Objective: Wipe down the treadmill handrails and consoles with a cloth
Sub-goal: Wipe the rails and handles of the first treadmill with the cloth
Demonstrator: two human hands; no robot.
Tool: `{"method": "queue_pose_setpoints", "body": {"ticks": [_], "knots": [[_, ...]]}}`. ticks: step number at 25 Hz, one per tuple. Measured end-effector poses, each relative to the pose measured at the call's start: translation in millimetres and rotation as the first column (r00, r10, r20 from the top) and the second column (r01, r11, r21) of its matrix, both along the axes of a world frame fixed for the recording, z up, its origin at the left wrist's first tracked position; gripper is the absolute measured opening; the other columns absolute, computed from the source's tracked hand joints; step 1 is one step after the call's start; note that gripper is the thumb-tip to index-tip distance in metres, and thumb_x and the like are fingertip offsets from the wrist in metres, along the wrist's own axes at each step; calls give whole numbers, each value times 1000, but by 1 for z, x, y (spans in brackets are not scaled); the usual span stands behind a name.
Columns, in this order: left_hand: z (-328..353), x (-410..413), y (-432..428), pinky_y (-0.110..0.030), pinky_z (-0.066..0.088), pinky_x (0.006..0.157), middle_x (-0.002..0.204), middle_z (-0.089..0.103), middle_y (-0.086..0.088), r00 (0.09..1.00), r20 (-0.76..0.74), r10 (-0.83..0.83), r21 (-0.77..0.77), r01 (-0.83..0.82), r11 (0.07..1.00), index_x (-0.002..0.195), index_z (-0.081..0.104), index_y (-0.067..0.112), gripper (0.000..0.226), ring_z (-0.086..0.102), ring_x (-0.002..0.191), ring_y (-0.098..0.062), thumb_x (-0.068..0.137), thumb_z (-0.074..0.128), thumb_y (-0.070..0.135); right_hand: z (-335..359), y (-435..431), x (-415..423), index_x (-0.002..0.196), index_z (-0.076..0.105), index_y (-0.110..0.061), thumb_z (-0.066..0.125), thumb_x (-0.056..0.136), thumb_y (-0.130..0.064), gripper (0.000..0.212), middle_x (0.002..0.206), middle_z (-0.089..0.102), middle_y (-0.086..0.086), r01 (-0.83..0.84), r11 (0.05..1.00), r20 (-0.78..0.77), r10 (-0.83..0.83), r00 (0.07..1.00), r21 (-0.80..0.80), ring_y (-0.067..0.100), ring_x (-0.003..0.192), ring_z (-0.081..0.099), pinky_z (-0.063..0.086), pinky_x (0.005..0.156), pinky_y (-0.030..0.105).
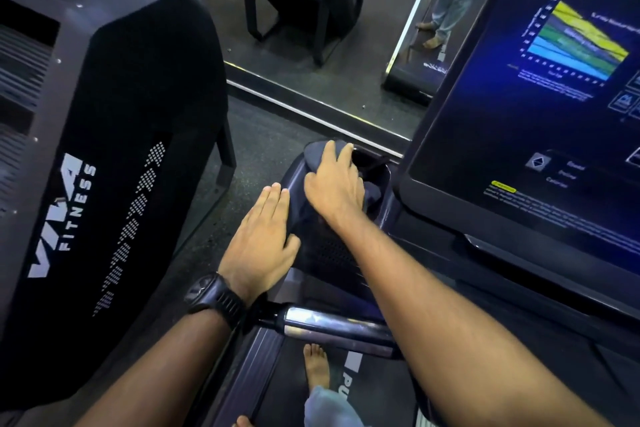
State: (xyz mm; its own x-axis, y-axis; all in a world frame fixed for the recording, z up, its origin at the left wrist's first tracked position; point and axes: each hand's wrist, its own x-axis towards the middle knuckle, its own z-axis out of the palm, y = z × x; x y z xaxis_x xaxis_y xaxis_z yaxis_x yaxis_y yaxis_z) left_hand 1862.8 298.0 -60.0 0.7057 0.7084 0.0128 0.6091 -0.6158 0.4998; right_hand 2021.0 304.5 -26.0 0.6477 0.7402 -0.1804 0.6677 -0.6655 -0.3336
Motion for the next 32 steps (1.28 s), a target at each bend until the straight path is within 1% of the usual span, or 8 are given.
{"method": "queue_pose_setpoints", "body": {"ticks": [6,10,15,18,21,25,29,32], "knots": [[-2,1,2,-34,9,125,165,12,-10,1000,-21,5,-5,-5,1000,156,17,6,76,6,153,-18,90,51,22,24,-40,4,147,31,-6,54,93,-14,58,146,36,24,-249,943,112,278,954,-220,48,121,52,45,91,48],[0,1,0,-34,10,125,165,13,-10,1000,-21,-9,19,9,1000,156,18,5,74,7,153,-18,91,50,22,29,-31,17,130,42,-3,49,96,-2,35,138,39,17,105,990,57,-111,992,93,45,116,57,42,81,45],[0,1,-2,-34,10,124,164,14,-10,999,-40,-17,46,19,999,156,19,5,72,8,152,-18,92,48,21,11,10,7,138,42,-6,56,95,-18,46,142,52,14,358,933,-175,-345,922,44,34,128,55,43,103,42],[0,4,0,-36,13,124,164,16,-12,998,-55,-35,65,38,997,155,20,4,72,9,152,-20,90,48,20,11,-4,12,137,43,-5,54,92,-20,49,137,57,16,167,984,-143,-174,974,-58,36,125,56,43,101,41],[0,6,1,-39,16,123,164,16,-13,996,-75,-40,76,45,996,155,20,4,73,10,152,-22,89,47,19,9,-29,11,133,42,-2,55,91,-17,47,134,58,17,-120,980,103,137,985,-160,39,121,57,44,97,46],[2,4,0,-37,14,124,164,16,-12,996,-73,-49,78,55,995,155,21,4,72,10,152,-22,89,48,18,10,-49,16,133,42,-5,50,94,-10,41,129,60,12,-330,888,333,432,838,-321,35,116,60,43,94,46],[3,1,-1,-34,10,124,163,18,-13,996,-67,-56,95,63,993,154,23,3,71,11,152,-22,90,48,17,-2,-84,20,149,29,-2,50,97,-19,59,148,43,20,-378,749,572,661,485,-544,35,119,54,36,107,52],[4,2,-3,-34,11,124,163,18,-13,996,-72,-61,95,68,993,154,24,3,70,12,152,-22,90,48,17,0,-83,18,154,20,-3,58,94,-19,73,158,29,20,-429,714,532,699,477,-553,38,127,49,33,111,54]]}}
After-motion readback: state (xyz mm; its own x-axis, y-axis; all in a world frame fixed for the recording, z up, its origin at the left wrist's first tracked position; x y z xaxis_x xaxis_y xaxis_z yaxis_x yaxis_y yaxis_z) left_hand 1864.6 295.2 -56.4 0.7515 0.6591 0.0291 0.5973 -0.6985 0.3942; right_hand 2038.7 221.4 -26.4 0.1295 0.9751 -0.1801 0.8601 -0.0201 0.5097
